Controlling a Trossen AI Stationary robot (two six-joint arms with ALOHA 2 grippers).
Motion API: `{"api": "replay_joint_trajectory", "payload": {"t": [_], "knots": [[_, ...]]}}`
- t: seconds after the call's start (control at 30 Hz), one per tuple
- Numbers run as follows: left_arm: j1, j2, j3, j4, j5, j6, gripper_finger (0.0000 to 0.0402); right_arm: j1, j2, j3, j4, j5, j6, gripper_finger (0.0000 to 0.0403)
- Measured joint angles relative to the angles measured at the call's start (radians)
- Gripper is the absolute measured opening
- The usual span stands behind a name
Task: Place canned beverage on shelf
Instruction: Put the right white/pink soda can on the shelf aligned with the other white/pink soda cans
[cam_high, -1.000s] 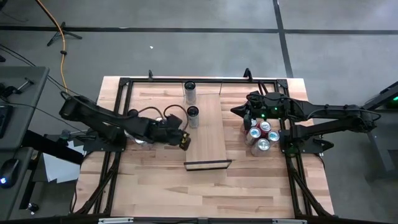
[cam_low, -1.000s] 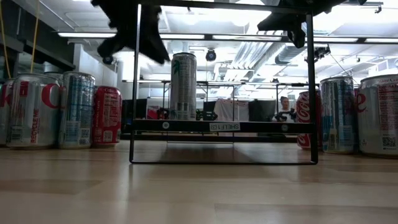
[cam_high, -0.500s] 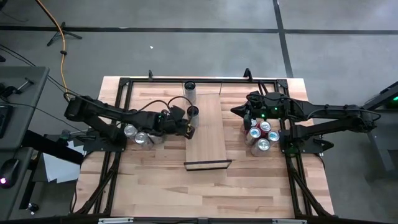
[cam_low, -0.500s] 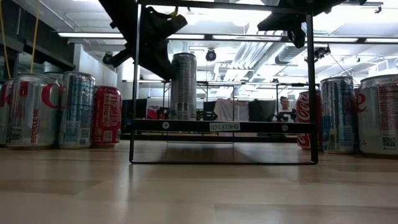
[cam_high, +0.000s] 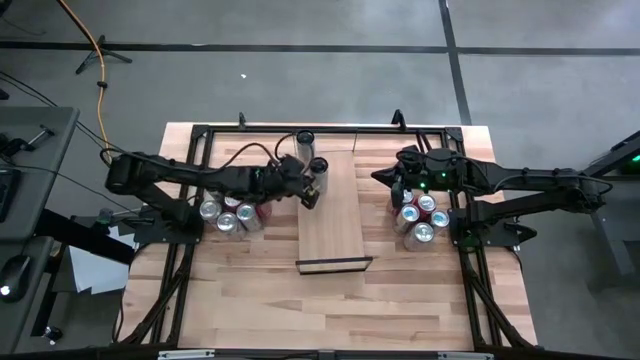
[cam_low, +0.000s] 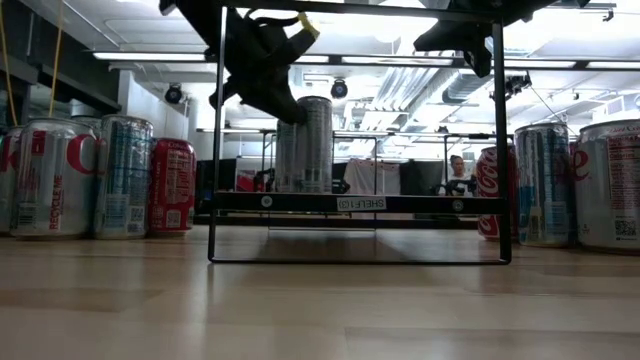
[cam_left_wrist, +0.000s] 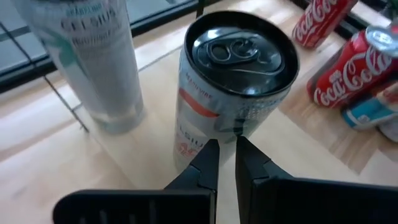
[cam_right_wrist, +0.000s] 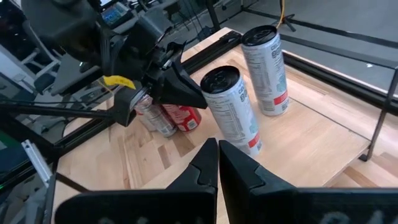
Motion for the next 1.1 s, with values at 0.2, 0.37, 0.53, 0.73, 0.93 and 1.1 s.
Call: {"api": "replay_joint_trajectory", "payload": {"t": [0.2,0.37,0.53,0.73,0.93,1.1], "knots": [[0.058,0.019,0.001,0.050,0.044,0.054,0.0000,0.000,0.000,0.000,0.000,0.002,0.000,0.0000],[0.092,0.053,0.000,0.112,0.113,0.085,0.0000,0.000,0.000,0.000,0.001,0.006,0.000,0.0000],[0.112,0.088,-0.001,0.148,0.130,0.093,0.0000,0.000,0.000,0.000,0.004,0.008,0.003,0.0000],[0.140,0.116,0.001,0.214,0.131,0.093,0.0000,0.000,0.000,0.000,0.005,0.008,0.003,0.0000],[0.170,0.112,0.001,0.232,0.134,0.120,0.0000,0.000,0.000,0.000,0.008,0.011,0.003,0.0000],[0.188,0.019,0.032,0.199,0.239,0.186,0.0000,0.000,0.028,0.000,0.011,0.012,0.065,0.0000]]}}
